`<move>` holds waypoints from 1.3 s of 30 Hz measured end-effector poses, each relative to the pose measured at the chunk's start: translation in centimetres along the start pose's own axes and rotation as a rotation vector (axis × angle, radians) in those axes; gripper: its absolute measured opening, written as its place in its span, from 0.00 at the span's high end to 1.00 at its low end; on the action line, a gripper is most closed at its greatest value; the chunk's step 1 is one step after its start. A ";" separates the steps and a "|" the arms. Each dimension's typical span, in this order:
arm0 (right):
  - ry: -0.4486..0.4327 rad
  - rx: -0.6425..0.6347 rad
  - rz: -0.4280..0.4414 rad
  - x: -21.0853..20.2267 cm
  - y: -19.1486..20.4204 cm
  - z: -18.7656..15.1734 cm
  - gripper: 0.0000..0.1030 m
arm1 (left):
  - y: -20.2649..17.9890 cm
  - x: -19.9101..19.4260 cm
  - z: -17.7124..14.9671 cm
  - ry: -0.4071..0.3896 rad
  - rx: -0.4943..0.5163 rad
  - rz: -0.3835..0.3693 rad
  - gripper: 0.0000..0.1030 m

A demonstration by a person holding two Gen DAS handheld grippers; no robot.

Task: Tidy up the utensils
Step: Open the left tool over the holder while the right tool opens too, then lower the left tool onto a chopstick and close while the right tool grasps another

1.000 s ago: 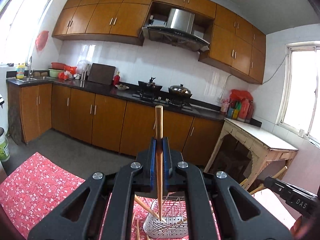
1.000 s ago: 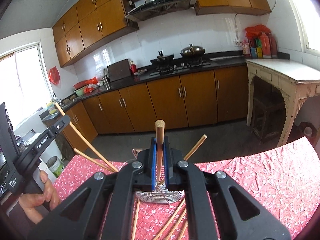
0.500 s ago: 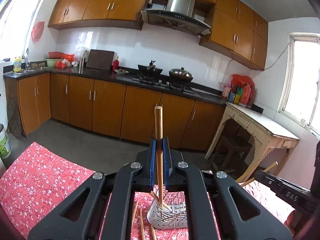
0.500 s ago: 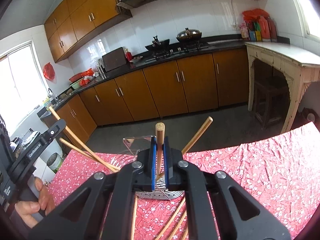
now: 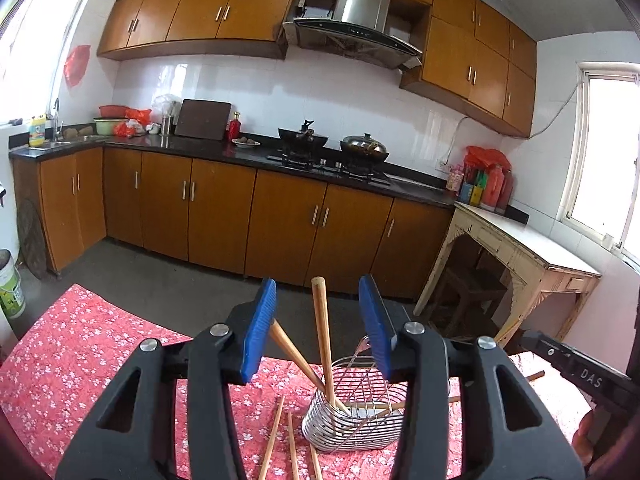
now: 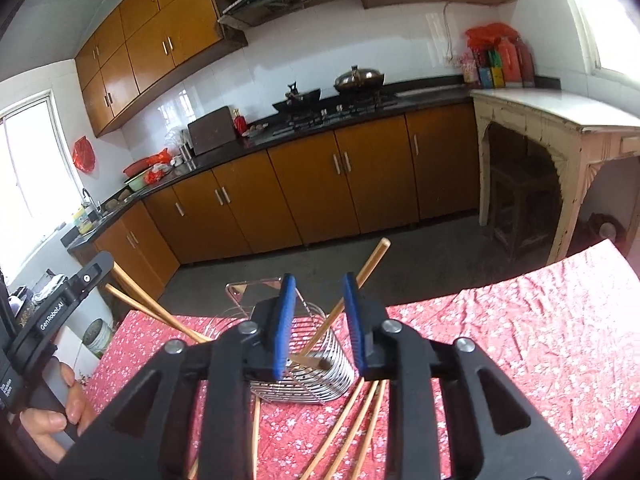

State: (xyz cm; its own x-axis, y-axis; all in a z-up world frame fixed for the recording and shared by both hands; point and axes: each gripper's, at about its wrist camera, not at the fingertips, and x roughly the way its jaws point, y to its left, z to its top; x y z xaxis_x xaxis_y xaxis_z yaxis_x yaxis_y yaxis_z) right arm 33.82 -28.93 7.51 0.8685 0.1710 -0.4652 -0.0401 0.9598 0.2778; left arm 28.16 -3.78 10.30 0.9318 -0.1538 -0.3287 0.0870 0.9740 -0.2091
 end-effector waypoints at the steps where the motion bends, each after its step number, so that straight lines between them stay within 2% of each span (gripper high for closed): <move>1: -0.007 0.000 0.000 -0.4 0.0 0.0 0.73 | 0.1 -0.2 0.1 -0.002 -0.002 0.004 0.58; 8: -0.059 -0.008 -0.010 -4.1 -0.6 -0.6 0.72 | 1.2 -3.2 0.3 -0.033 -0.005 0.017 0.58; 15: -0.045 0.009 -0.038 -7.3 -3.0 -5.2 0.72 | 3.5 -6.8 -2.1 -0.015 0.019 0.042 0.58; 20: 0.039 0.020 -0.067 -6.5 -4.9 -10.1 0.72 | 5.4 -7.4 -5.9 0.065 0.044 0.065 0.58; 23: 0.121 0.028 -0.070 -4.9 -5.3 -13.3 0.72 | 6.1 -6.5 -9.1 0.150 0.070 0.069 0.58; 30: 0.301 -0.033 -0.067 -0.7 -3.2 -20.0 0.74 | 6.6 -4.3 -15.5 0.317 0.136 0.059 0.58; 34: 0.356 -0.073 -0.094 1.0 -1.7 -21.8 0.74 | 6.5 -3.4 -17.4 0.371 0.157 0.059 0.58; 39: 0.374 -0.102 -0.135 1.8 -1.4 -22.4 0.75 | 6.6 -2.4 -18.8 0.423 0.151 0.055 0.58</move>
State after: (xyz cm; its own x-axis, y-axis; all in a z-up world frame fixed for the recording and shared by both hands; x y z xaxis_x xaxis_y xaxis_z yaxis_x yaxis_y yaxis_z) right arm 24.36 -24.97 -12.52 0.6305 0.0933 -0.7705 -0.0034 0.9931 0.1175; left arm 19.87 -0.08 -7.58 0.7132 -0.1250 -0.6898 0.1214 0.9911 -0.0541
